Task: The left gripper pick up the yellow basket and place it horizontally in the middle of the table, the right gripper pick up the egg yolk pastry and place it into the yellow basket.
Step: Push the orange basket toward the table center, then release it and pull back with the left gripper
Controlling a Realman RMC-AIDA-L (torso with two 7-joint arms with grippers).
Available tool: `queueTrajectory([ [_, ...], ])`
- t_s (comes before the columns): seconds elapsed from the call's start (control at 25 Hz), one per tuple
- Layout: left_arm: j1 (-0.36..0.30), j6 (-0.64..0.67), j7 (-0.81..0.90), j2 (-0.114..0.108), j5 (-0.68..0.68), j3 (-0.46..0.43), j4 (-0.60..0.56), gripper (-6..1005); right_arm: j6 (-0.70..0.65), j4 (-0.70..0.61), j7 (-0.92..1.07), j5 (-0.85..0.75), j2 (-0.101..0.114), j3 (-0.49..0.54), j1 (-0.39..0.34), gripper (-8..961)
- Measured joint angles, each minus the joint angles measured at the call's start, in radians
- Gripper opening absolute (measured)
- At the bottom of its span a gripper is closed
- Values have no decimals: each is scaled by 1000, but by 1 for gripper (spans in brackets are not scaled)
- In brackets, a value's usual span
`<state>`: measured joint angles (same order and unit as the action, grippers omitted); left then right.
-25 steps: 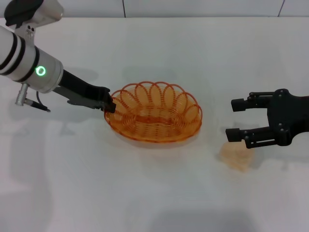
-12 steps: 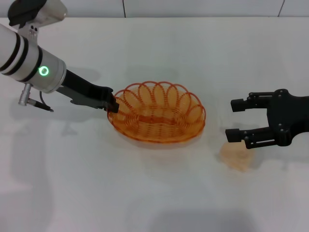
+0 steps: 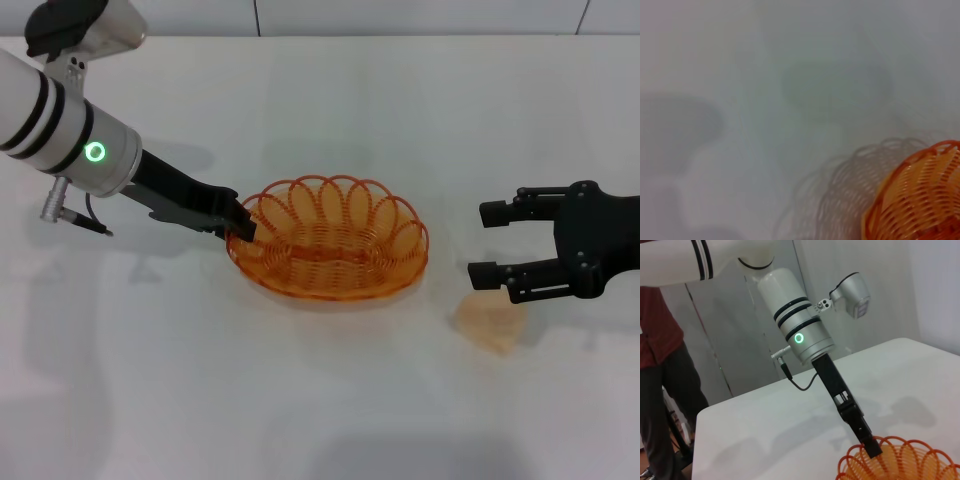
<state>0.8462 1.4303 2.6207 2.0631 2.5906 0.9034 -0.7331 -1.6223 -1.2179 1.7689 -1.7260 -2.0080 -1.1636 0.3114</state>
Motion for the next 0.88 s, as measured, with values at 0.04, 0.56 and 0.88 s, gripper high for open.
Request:
queueTrajectory([
  [0.04, 1, 1, -2, 0, 0, 0, 0, 139, 0, 0, 0, 0, 0, 3, 0, 729],
  [0.56, -1, 28, -27, -25, -63, -7, -9, 608, -6, 0, 0, 0, 0, 20, -7, 725],
  [0.88, -13, 25, -59, -28, -81, -10, -26, 833, -8, -2, 1, 0, 0, 21, -8, 722],
])
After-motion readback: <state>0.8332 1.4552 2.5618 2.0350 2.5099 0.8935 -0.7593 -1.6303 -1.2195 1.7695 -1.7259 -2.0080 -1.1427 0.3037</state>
